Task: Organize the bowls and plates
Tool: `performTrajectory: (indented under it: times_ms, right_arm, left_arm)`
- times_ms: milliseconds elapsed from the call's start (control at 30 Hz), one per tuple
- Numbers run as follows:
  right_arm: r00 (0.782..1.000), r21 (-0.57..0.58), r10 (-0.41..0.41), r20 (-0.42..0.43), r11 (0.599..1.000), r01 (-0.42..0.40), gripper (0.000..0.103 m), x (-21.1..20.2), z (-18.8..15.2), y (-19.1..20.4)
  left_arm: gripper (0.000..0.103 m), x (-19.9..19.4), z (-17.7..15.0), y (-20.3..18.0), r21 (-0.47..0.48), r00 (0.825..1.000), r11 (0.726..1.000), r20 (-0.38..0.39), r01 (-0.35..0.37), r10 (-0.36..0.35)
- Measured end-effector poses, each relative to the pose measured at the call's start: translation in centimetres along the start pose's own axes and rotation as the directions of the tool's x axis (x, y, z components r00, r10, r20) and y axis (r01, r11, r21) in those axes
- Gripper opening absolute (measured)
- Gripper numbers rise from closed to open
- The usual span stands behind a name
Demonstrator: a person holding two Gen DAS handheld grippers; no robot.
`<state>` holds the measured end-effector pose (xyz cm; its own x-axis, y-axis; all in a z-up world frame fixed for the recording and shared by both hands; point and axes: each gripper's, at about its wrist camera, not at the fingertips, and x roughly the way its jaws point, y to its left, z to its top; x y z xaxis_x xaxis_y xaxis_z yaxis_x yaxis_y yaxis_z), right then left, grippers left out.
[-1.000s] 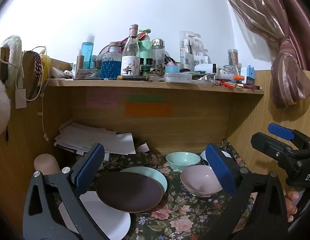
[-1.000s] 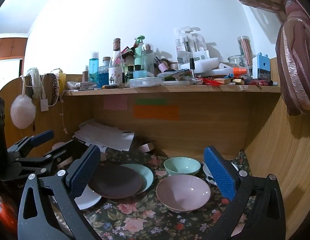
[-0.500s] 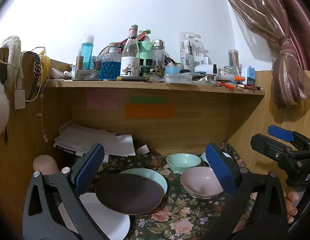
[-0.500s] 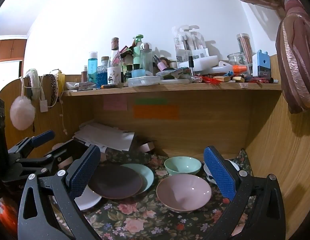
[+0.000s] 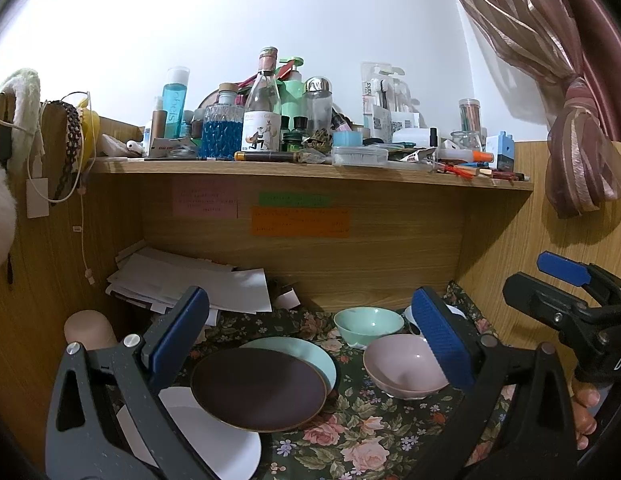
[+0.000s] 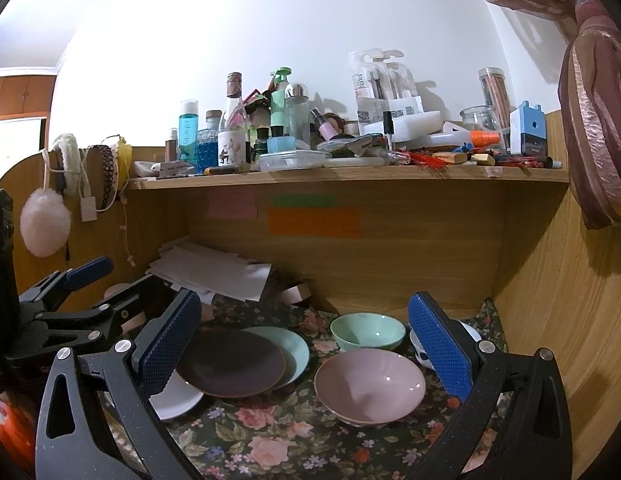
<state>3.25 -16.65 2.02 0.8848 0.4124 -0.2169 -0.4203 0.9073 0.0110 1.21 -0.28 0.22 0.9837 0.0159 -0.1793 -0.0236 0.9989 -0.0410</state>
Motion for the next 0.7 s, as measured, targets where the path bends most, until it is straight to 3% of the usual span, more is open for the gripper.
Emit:
performTrajectory:
  times_ms: [700]
  right_arm:
    - [1.0,0.005,0.013,-0.001,1.0,-0.013,0.103,0.07,0.01,0.32]
  left_arm:
    - [0.103,0.01,-0.08,-0.07,-0.002,1.0,1.0,0.001,0.002,-0.002]
